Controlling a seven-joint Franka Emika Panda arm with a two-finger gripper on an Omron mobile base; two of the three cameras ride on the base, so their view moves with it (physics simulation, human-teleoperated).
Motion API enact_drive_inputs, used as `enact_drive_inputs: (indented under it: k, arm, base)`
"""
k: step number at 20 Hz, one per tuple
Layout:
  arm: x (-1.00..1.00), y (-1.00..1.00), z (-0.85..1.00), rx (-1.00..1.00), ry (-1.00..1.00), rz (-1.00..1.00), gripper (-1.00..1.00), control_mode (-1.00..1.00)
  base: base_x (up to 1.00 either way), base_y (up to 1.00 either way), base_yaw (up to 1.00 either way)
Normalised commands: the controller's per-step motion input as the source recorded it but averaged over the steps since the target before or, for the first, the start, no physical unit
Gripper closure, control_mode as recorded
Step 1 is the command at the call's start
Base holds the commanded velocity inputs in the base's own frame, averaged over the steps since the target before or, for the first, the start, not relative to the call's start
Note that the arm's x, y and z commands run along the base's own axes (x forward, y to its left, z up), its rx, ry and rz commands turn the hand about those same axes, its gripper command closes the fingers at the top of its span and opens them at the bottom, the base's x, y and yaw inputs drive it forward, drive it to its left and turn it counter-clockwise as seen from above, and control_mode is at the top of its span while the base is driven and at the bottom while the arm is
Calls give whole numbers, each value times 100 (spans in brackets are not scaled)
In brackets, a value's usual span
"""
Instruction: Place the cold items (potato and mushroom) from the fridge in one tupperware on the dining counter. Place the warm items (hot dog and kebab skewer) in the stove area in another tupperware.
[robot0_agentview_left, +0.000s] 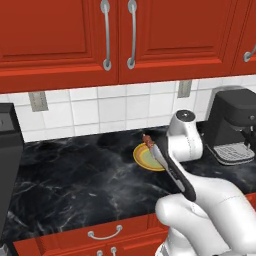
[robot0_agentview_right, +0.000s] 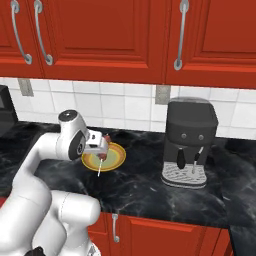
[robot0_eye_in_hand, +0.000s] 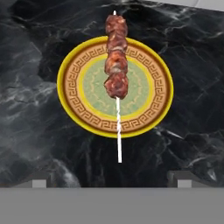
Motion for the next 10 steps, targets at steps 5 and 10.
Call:
enact_drive_inputs:
  k: [5, 10]
  arm:
    - [40, -2, -27, 0, 5, 0, -100, -100]
    - [41, 0, -28, 0, 4, 0, -100, -100]
  base:
    - [0, 0, 0]
    - [0, 0, 0]
